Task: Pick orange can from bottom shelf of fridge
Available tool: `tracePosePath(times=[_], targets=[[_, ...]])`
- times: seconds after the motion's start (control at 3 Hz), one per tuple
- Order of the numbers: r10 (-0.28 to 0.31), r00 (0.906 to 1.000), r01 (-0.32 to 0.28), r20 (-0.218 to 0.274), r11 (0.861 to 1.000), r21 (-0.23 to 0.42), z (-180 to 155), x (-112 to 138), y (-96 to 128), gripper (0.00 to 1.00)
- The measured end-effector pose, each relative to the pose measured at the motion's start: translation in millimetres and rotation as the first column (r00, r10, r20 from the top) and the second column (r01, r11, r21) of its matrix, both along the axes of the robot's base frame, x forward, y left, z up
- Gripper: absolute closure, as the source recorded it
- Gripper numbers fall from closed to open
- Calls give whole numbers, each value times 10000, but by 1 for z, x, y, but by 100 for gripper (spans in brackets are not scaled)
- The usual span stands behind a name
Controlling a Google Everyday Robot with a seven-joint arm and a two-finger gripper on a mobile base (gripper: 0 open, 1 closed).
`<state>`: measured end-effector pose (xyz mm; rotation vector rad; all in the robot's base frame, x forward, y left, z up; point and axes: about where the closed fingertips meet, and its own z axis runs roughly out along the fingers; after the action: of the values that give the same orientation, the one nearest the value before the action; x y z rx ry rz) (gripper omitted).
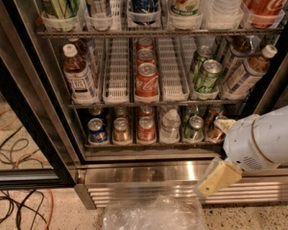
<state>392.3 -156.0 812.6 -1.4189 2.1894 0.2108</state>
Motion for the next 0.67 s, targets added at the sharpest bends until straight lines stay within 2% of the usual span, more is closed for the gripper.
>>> tracePosePath(times=[0.33,0.67], targets=[[-1773,9821,1876,-633,9485,2552,2,21,19,0],[-2296,9684,2494,-977,9057,3429,15,26,31,0]])
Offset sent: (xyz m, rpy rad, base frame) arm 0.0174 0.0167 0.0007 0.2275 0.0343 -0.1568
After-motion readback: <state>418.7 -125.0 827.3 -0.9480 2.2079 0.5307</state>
